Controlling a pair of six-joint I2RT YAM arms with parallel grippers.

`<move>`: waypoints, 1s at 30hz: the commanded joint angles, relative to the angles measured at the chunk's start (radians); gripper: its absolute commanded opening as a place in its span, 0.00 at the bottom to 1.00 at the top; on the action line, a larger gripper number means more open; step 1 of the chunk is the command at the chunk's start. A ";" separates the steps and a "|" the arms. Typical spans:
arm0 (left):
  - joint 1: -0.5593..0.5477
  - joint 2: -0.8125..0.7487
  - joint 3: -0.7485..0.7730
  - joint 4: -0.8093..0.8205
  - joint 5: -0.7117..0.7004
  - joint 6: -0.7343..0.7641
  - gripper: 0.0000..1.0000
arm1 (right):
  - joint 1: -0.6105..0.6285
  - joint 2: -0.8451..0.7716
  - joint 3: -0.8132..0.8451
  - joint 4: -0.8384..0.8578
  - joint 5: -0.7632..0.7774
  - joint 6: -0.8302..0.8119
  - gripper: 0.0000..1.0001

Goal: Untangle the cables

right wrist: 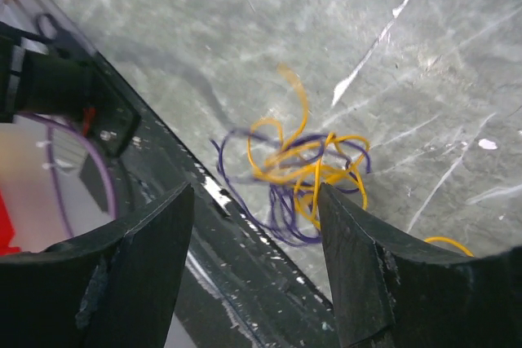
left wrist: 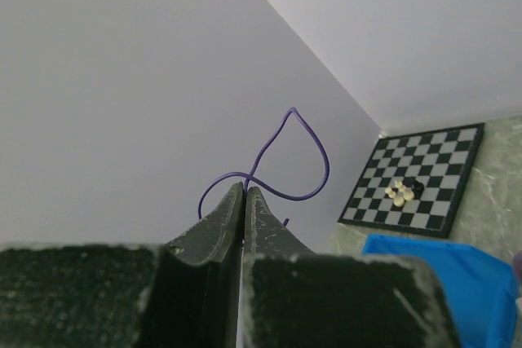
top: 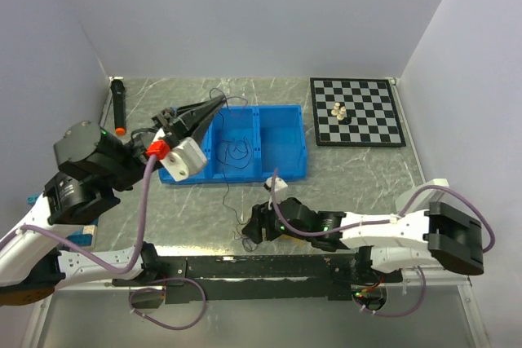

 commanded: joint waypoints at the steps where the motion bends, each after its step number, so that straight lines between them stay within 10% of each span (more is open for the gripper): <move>1: 0.002 -0.014 -0.006 0.022 0.024 -0.040 0.06 | -0.002 0.088 0.021 0.081 -0.017 0.000 0.68; 13: 0.002 -0.027 -0.006 0.017 0.012 -0.049 0.06 | 0.000 0.297 0.092 0.101 0.030 0.048 0.51; 22: 0.002 -0.066 -0.052 -0.014 0.010 0.022 0.04 | 0.006 0.092 0.006 -0.066 0.081 0.045 0.40; 30: 0.002 -0.092 -0.087 -0.021 0.016 0.055 0.01 | 0.010 -0.055 -0.046 -0.172 0.119 0.046 0.58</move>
